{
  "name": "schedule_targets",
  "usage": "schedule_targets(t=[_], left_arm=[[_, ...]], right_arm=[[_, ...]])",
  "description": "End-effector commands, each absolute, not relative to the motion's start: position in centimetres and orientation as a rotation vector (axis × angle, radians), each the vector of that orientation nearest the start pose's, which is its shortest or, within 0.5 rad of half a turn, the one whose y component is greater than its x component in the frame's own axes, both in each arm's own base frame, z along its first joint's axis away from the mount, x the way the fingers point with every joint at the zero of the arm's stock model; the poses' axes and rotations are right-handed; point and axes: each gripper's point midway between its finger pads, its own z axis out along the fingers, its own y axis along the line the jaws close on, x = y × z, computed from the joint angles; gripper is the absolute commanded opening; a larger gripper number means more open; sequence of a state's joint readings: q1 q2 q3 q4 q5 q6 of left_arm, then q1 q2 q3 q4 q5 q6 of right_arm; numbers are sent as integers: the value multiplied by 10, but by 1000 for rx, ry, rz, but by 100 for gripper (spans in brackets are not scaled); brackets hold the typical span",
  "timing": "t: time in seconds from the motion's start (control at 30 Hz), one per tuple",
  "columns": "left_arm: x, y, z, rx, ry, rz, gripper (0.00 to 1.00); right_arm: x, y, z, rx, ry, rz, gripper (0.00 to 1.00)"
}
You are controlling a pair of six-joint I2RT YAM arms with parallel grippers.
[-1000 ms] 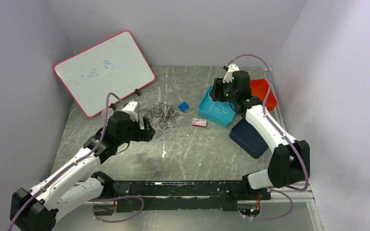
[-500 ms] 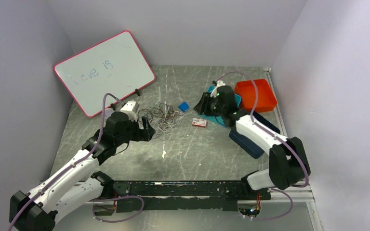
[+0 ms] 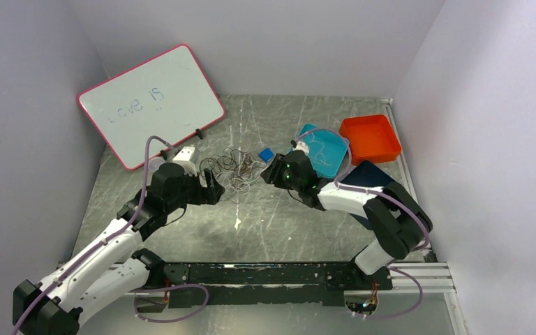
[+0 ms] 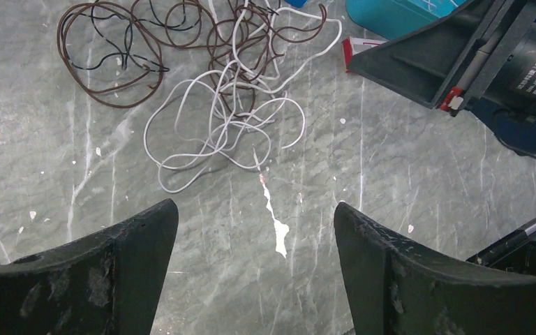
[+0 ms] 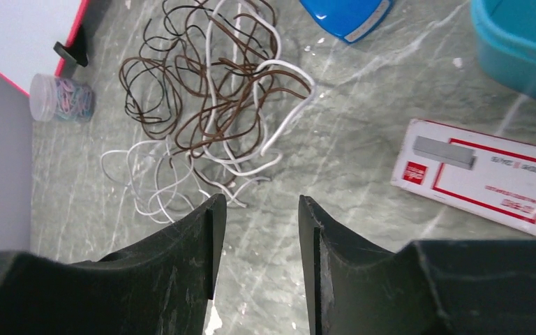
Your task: Untangle the cables
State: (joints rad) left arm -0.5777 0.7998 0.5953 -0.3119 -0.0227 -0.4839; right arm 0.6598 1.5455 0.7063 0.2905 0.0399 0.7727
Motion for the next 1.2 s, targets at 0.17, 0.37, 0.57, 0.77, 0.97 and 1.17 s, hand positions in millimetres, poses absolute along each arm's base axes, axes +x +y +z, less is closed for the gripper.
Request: schedule_targets(t=[0.17,0.37,0.57,0.77,0.97,1.17], left_arm=[[229,-173,155,93,2145,-634,86],[229,-173,157,86,2143,-639,86],[227,-171,155,98,2154,-629,86],[226,-171,155,87,2152,-634,86],[224,-170,156,88,2157,-637,85],[224,-167,157,87,2148,-621,86]], right_arm=[[345,285,81,362,2041,778,46],[355,289,66,387,2060,742,44],[361,299,61,395,2045,774,40],[369,301,58,385,2030,752,38],[374,302,52,377,2032,729,29],[370,301,75,299,1998,699,8]])
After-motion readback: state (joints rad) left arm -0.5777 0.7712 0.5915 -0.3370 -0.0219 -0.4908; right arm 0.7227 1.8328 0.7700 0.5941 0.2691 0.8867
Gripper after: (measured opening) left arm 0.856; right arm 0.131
